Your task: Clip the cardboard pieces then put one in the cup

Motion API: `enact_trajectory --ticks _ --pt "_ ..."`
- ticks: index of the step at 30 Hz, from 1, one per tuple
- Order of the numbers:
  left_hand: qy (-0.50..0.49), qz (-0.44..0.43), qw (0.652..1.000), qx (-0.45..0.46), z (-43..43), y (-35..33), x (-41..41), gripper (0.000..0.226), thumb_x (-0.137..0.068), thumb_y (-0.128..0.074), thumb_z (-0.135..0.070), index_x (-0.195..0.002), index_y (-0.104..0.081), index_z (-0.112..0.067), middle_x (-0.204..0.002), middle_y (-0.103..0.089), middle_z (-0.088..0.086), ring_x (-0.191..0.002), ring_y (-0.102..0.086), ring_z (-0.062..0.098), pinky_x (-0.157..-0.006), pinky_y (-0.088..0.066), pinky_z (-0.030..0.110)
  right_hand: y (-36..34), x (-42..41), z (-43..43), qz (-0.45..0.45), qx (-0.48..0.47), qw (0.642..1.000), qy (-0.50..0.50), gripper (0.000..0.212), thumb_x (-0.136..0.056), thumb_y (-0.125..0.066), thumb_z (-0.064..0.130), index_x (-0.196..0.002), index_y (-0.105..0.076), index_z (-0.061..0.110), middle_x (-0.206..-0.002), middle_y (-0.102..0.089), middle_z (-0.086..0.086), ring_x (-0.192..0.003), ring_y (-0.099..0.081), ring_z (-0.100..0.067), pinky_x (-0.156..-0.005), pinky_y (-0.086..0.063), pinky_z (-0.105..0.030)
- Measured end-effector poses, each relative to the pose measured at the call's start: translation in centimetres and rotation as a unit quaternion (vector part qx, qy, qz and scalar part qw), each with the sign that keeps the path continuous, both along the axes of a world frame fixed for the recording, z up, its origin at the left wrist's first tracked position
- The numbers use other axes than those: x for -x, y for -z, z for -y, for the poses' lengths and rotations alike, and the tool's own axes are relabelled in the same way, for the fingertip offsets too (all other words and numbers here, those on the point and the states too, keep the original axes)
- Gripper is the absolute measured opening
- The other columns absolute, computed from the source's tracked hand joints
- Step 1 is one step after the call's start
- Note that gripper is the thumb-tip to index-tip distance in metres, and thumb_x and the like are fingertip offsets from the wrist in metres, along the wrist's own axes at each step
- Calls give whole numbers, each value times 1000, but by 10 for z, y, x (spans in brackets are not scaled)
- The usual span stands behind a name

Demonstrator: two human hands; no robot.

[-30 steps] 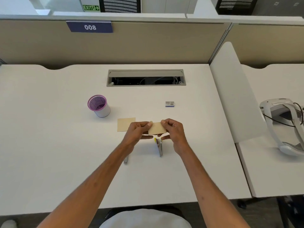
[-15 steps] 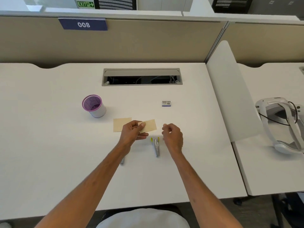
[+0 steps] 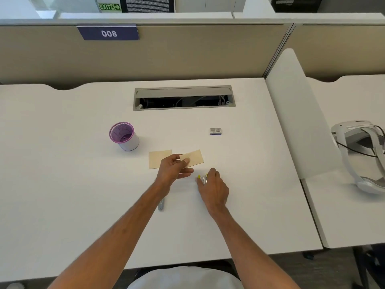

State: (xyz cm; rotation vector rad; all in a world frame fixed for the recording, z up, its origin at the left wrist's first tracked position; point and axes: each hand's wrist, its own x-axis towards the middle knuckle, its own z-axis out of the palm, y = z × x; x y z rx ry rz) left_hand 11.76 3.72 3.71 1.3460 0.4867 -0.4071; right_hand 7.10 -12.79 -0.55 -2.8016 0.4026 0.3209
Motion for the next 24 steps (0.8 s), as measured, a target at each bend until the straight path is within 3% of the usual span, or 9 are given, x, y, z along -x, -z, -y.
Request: enact_trajectory --ticks 3,5,7,9,10,12,18,24 --pt "16 1 1000 -19 -3 -1 0 26 -100 -81 -18 -119 -69 -4 -100 -74 9 -89 -83 27 -72 -69 36 0 -4 6 1 -80 996 36 43 -103 -63 56 -115 -57 15 -109 -69 -3 -100 -70 -30 -72 -46 -37" --pt "17 2 1000 -26 -4 -1 0 33 -100 -81 -18 -125 -69 0 -105 -74 13 -91 -79 25 -71 -68 35 -1 -6 13 -17 -172 981 84 43 -98 -71 57 -108 -61 17 -99 -72 1 -94 -69 -27 -74 -49 -36" --pt "16 6 999 -33 -4 0 0 35 -101 -80 -19 -127 -70 2 -104 -74 12 -93 -75 24 -72 -67 34 -5 -8 17 -34 -347 925 150 42 -95 -78 52 -106 -67 14 -92 -74 -1 -86 -73 -26 -79 -61 -43" --pt "17 10 999 -34 -3 1 0 33 -101 -80 -19 -126 -71 2 -103 -74 11 -93 -73 24 -72 -66 32 -12 -6 20 -46 -522 828 199 37 -98 -80 43 -106 -71 8 -92 -72 -9 -81 -79 -27 -74 -67 -43" --pt "16 11 999 -34 -2 1 0 31 -101 -79 -19 -125 -72 1 -103 -75 11 -92 -73 24 -71 -66 31 -16 -5 22 -49 -575 791 203 37 -99 -79 42 -107 -73 6 -95 -73 -11 -83 -80 -29 -70 -66 -38" --pt "17 16 999 -32 0 2 0 30 -102 -79 -19 -124 -73 -1 -103 -75 11 -91 -74 23 -70 -65 29 -23 -2 23 -51 -623 757 191 39 -100 -77 42 -113 -74 5 -104 -75 -7 -87 -80 -29 -72 -65 -36" --pt "22 30 999 -13 2 1 1 25 -102 -79 -20 -122 -74 -6 -103 -77 9 -92 -78 22 -78 -66 33 -36 -5 18 -70 -646 748 133 36 -98 -79 43 -119 -77 13 -106 -77 -5 -87 -78 -28 -75 -64 -39" --pt "37 40 999 -5 1 -1 5 20 -101 -80 -21 -118 -74 -12 -100 -82 8 -91 -82 20 -74 -65 31 -41 -5 9 -67 -641 754 129 35 -98 -79 41 -116 -78 11 -108 -80 -11 -84 -76 -29 -74 -65 -42"
